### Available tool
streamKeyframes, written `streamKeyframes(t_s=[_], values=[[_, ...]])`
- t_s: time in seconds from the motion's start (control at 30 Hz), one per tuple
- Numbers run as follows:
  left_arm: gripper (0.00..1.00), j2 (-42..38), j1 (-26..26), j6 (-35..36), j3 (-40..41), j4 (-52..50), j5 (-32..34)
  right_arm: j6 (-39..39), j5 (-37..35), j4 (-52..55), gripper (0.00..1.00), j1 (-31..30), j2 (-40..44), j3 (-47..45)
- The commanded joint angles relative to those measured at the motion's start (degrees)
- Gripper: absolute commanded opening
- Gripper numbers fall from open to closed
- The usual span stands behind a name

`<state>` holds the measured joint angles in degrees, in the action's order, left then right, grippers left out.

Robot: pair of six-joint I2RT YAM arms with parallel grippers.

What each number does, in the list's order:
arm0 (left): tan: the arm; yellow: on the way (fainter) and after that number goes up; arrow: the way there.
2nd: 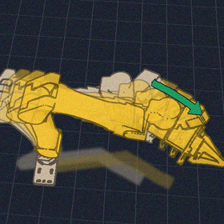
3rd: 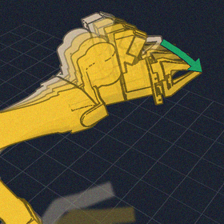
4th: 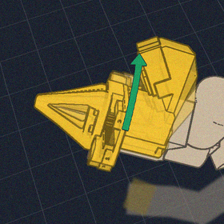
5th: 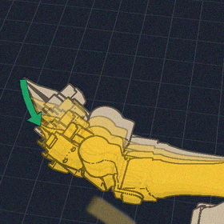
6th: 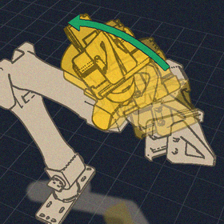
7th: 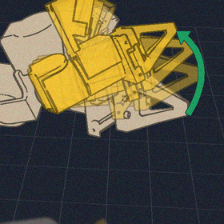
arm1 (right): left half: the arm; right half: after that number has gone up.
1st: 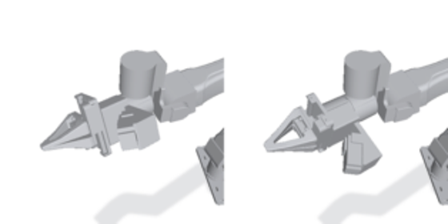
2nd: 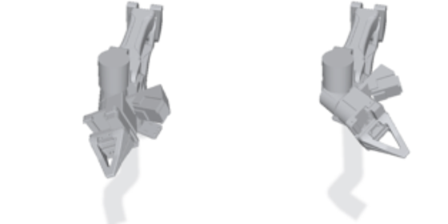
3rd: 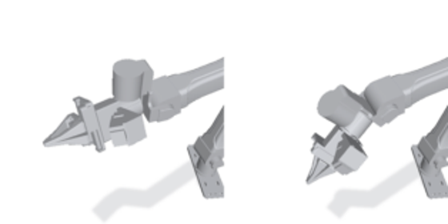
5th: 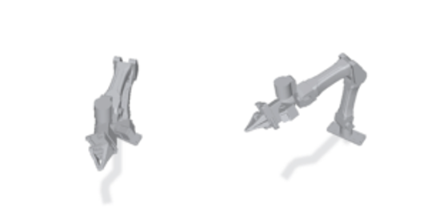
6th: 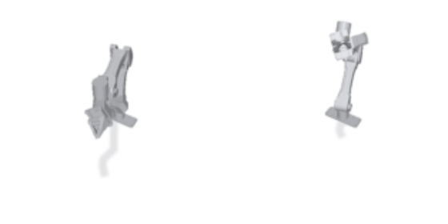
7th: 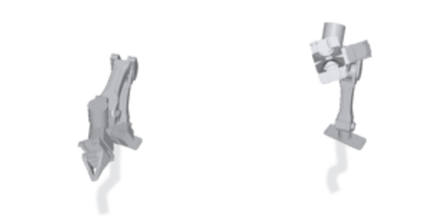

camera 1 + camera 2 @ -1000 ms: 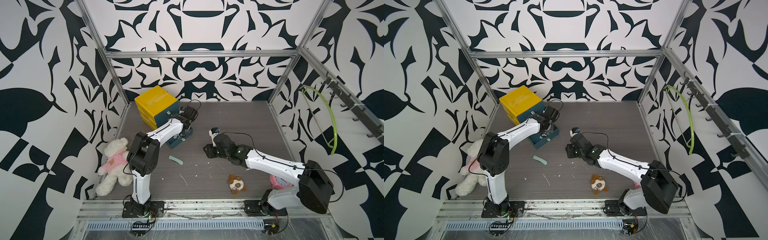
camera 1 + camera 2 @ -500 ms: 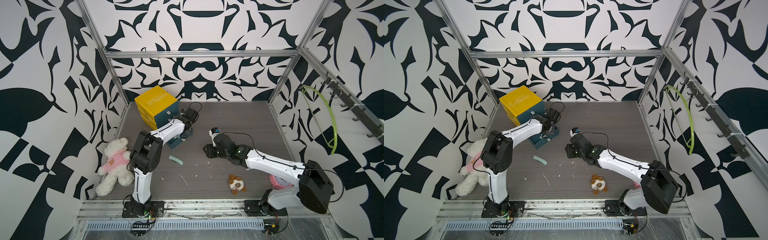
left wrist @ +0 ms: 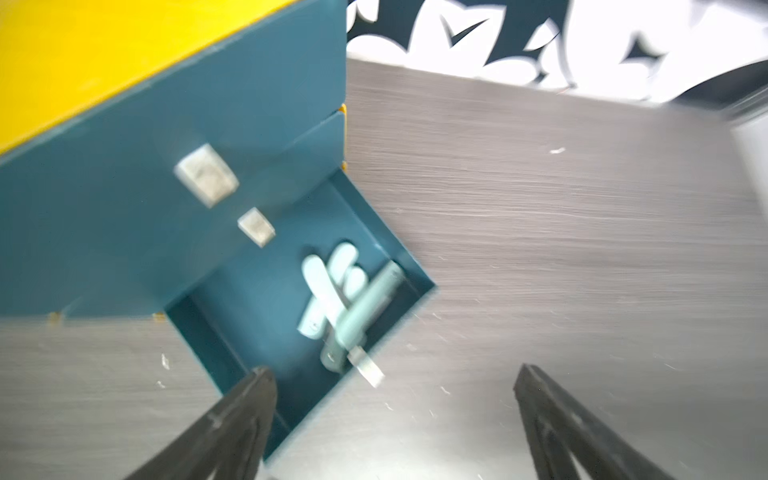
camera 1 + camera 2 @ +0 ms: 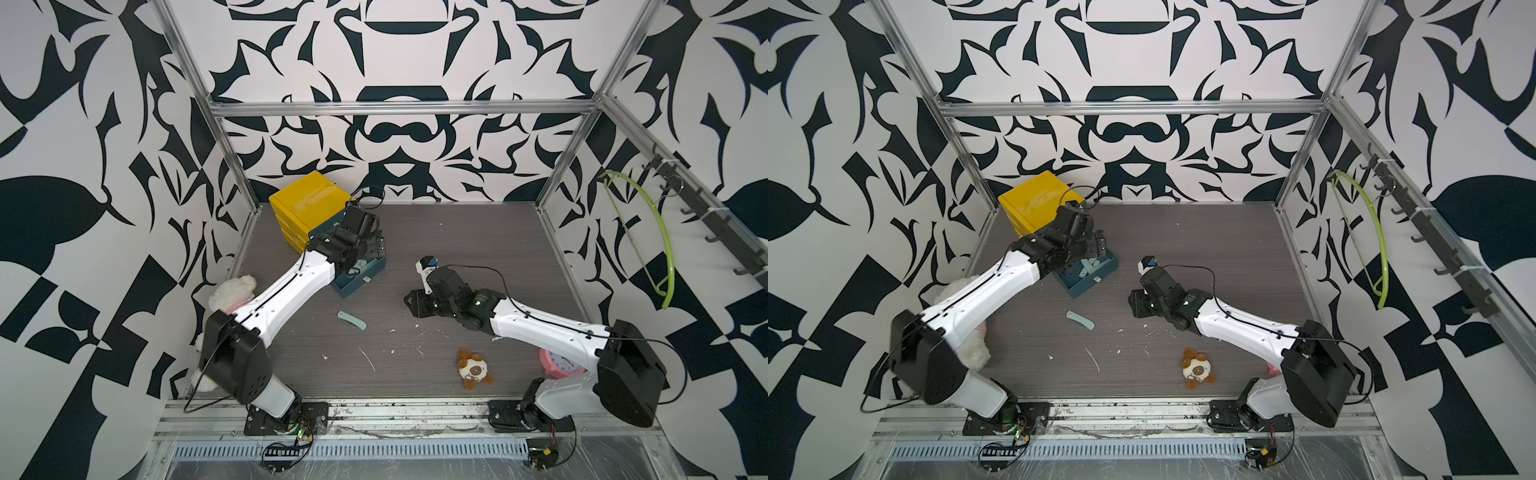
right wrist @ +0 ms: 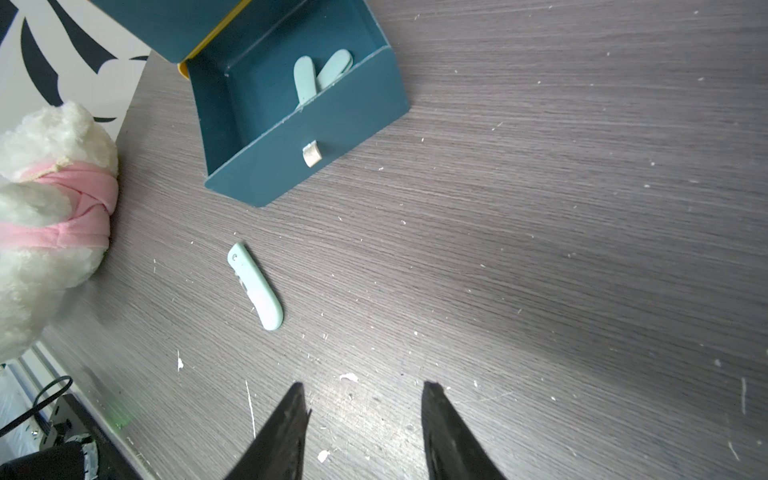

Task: Place the fruit knives into the drawer by color
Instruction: Pick up the fruit knife from the center of the board.

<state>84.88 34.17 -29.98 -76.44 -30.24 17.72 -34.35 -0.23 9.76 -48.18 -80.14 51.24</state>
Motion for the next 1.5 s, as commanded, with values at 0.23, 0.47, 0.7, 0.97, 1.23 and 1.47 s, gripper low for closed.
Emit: streamKeyframes(t_s=[0.23, 0.47, 0.7, 0.97, 1.23, 1.47], values=[[0.99, -23.7, 1.1, -9.7, 23.4, -1.3, -3.3, 6.2, 3.0, 3.1, 0.48, -5.8, -12.6, 12.9], [0.99, -38.2, 1.1, -16.6, 36.1, -6.3, 2.8, 9.7, 3.2, 7.4, 0.48, -8.6, -27.0, 25.2], [0.99, -45.6, 1.1, -19.7, 39.8, -9.0, 6.1, 12.3, 2.7, 11.3, 0.48, -10.8, -37.0, 34.9], [0.99, -45.0, 1.1, -19.1, 39.4, -9.2, 7.2, 14.7, 0.6, 15.0, 0.46, -13.3, -41.5, 39.1], [0.99, -43.7, 1.1, -19.2, 39.2, -9.4, 7.6, 17.9, -6.7, 21.0, 0.36, -15.8, -45.7, 43.4], [0.99, -44.0, 1.1, -19.0, 39.2, -9.6, 8.2, 18.5, -7.9, 22.8, 0.32, -16.3, -47.7, 44.2]])
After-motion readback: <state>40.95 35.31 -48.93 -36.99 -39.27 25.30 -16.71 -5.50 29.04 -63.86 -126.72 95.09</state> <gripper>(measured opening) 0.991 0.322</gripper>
